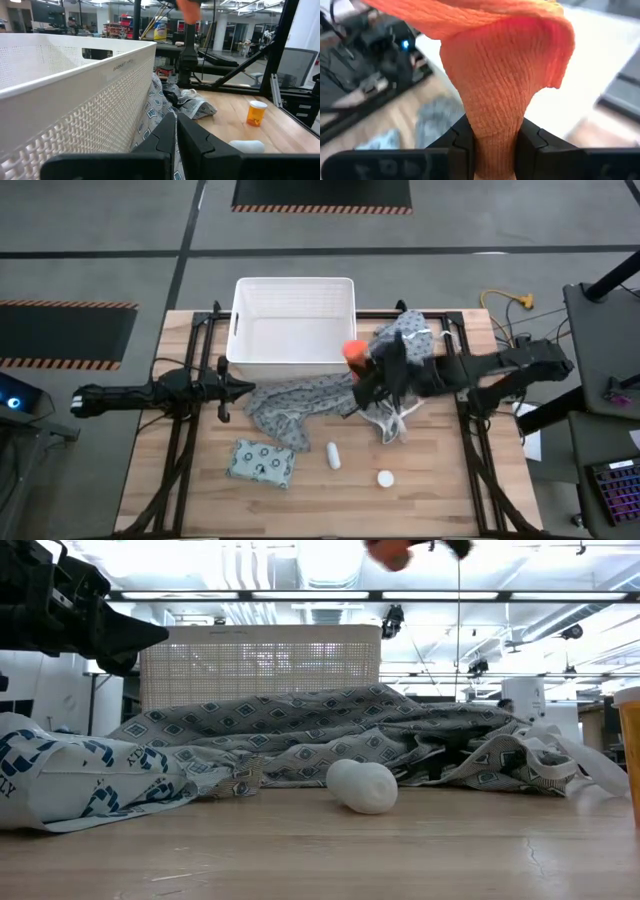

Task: Pick & place medical supplies in basket/bin
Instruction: Put the orange bandage into the white bin, then put the orange pill bottle into the white bin

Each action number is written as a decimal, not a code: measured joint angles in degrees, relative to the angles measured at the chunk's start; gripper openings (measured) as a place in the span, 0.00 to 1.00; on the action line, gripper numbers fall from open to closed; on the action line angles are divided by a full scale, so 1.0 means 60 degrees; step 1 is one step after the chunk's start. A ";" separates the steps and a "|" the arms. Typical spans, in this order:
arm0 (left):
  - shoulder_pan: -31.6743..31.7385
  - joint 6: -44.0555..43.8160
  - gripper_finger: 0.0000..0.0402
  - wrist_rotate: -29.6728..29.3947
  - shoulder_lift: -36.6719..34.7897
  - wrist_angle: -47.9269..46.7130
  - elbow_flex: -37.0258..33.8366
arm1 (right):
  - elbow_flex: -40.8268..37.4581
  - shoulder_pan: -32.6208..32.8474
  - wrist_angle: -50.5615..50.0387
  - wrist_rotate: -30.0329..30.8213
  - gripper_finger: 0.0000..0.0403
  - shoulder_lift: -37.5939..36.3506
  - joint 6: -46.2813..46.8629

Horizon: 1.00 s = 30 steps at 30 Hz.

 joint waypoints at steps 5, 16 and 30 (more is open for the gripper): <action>0.0000 0.0000 0.00 -0.0002 0.0000 0.0000 0.0000 | -0.0002 -0.1963 0.1582 -0.1845 0.19 0.0460 -0.1542; 0.0000 0.0000 0.00 -0.0002 0.0000 0.0000 0.0000 | 0.0480 -0.4059 0.1935 -0.4118 0.23 0.2328 -0.1516; 0.0000 0.0000 0.00 -0.0004 0.0000 0.0000 0.0000 | 0.1673 -0.4144 0.0581 -0.4272 0.67 0.2787 -0.1574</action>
